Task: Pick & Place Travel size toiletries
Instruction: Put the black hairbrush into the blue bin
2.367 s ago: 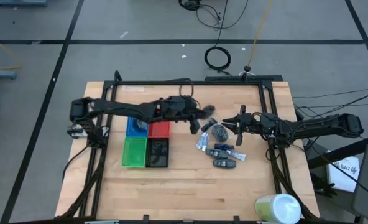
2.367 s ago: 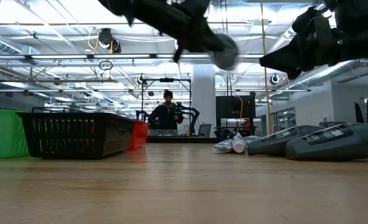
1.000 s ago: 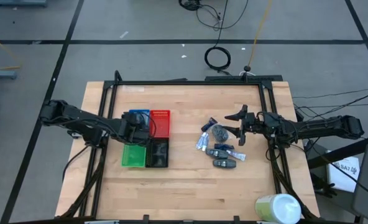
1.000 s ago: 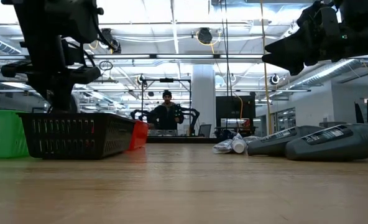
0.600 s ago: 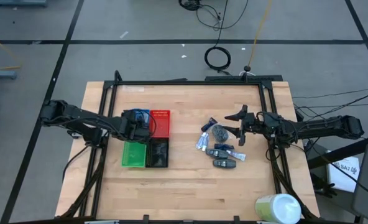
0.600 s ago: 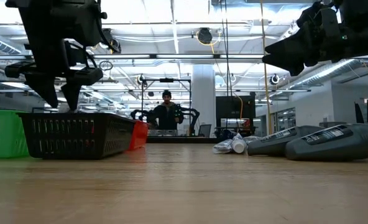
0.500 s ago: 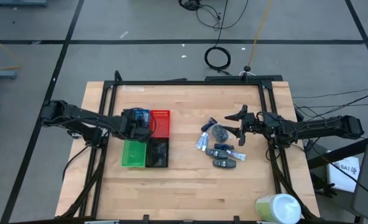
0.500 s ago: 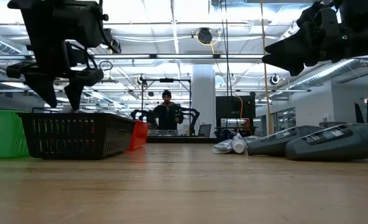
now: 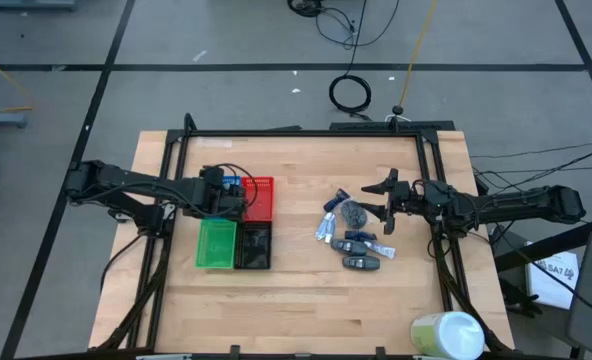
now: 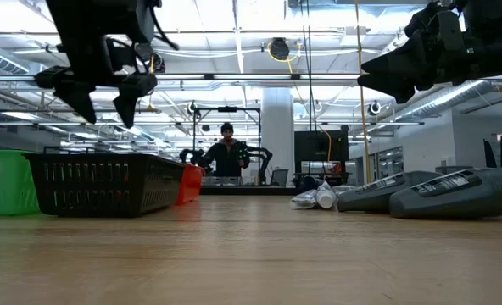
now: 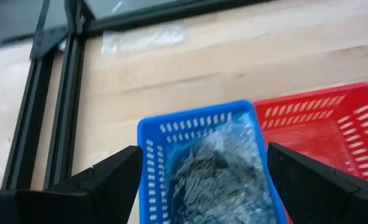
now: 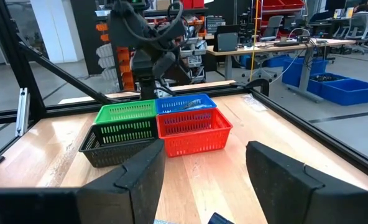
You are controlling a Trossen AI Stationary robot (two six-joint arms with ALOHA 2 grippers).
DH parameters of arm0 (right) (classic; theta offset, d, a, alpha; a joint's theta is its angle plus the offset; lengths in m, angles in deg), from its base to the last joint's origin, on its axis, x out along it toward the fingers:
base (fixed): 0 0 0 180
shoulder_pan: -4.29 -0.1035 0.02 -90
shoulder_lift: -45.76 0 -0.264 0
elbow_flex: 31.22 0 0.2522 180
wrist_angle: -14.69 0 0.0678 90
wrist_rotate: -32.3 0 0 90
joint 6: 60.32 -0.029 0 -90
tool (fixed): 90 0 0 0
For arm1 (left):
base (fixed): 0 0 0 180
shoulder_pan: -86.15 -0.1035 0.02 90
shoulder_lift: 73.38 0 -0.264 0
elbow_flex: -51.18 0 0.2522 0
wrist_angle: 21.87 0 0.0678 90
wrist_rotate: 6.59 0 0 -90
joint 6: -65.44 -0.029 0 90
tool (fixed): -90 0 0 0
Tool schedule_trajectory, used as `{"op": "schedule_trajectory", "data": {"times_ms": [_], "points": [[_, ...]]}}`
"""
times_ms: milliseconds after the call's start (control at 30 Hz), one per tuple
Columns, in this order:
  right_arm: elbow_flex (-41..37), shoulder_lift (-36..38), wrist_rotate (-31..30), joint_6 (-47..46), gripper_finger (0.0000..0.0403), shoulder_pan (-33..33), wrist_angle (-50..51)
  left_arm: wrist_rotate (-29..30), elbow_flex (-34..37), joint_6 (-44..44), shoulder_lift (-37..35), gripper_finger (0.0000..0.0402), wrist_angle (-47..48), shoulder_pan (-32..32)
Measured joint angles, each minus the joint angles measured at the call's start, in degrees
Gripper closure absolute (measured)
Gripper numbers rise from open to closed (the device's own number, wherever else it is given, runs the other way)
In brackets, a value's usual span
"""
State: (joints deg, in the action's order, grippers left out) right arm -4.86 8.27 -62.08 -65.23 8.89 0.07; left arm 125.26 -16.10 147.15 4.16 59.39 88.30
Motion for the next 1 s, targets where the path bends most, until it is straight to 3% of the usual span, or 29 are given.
{"op": "schedule_trajectory", "data": {"times_ms": [333,500,633,733,867,1000], "points": [[0.0,-0.2,-0.3,-3.4,0.0190,0.1,5.7,-0.5,-0.9,-5.8,0.0,0.0083,-4.3,0.2],[0.0,-3.1,-3.3,-7.7,0.0190,0.2,10.7,7.6,-0.8,-20.3,-0.4,0.0098,-17.5,2.5],[1.1,-7.6,-3.4,-9.5,0.0190,0.2,13.5,8.8,-0.8,-37.1,-1.8,0.0108,-32.5,3.4],[5.0,-12.3,-3.2,-10.0,0.0184,0.2,20.4,1.1,-0.8,-51.4,-1.5,0.0113,-45.3,3.8],[10.5,-20.2,-3.1,-7.7,0.0162,0.2,28.2,-16.1,-0.8,-69.7,-1.6,0.0120,-61.9,3.8],[14.9,-27.9,-3.0,-7.5,0.0144,0.2,29.8,-27.0,-0.8,-77.2,-1.6,0.0128,-68.1,2.9]]}}
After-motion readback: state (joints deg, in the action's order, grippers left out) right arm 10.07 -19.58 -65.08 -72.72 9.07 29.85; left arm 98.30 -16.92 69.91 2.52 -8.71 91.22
